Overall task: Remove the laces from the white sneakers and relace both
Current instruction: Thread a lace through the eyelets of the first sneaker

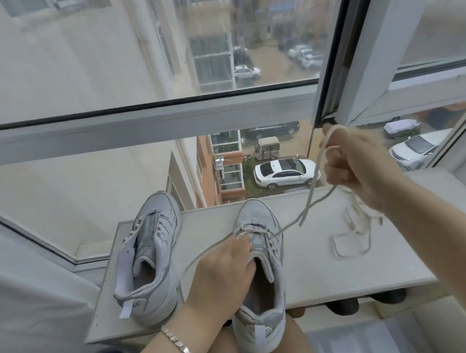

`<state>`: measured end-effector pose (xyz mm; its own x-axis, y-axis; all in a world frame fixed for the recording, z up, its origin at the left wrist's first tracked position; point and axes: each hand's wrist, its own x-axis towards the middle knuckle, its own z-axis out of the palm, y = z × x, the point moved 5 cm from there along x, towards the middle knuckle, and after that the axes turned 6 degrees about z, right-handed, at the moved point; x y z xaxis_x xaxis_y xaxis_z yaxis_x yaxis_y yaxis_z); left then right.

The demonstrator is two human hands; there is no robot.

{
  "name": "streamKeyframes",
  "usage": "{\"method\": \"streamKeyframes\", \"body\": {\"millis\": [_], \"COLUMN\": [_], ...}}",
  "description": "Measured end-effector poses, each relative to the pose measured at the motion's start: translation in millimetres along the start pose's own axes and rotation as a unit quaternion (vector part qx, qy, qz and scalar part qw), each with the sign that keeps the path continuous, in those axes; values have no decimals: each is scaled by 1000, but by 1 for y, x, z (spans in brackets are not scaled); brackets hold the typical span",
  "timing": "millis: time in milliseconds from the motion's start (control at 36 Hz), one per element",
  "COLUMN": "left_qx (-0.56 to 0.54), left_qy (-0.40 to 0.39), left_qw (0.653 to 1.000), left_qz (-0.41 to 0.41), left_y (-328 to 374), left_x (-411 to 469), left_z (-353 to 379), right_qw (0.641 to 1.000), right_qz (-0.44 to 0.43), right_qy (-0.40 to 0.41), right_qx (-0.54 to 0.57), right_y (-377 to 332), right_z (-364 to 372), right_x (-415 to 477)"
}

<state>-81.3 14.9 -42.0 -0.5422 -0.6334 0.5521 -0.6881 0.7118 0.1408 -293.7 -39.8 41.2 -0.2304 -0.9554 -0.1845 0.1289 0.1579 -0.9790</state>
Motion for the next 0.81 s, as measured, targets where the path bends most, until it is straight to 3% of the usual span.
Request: {"method": "streamKeyframes", "body": {"millis": [56, 139, 333, 472, 611, 806], "left_qx": [5, 9, 6, 57, 77, -44], "left_qy": [-15, -24, -66, -119, -108, 5], "left_qw": [1000, 999, 997, 988, 989, 997], "left_qz": [-10, -22, -46, -84, -66, -65], "left_y": [0, 0, 5, 9, 9, 1], "left_x": [0, 1, 7, 15, 20, 4], "left_z": [0, -2, -7, -7, -6, -3], "right_qw": [996, 972, 940, 883, 836, 837], "right_qz": [-9, -103, -222, -300, -258, -146], "right_qy": [-24, -36, -83, -96, -161, -142], "right_qx": [-84, -209, -245, -346, -456, -507], "right_y": [-17, -47, -115, -144, -117, -26], "right_z": [8, 28, 77, 98, 92, 44], "right_x": [3, 0, -21, -40, -47, -36]}}
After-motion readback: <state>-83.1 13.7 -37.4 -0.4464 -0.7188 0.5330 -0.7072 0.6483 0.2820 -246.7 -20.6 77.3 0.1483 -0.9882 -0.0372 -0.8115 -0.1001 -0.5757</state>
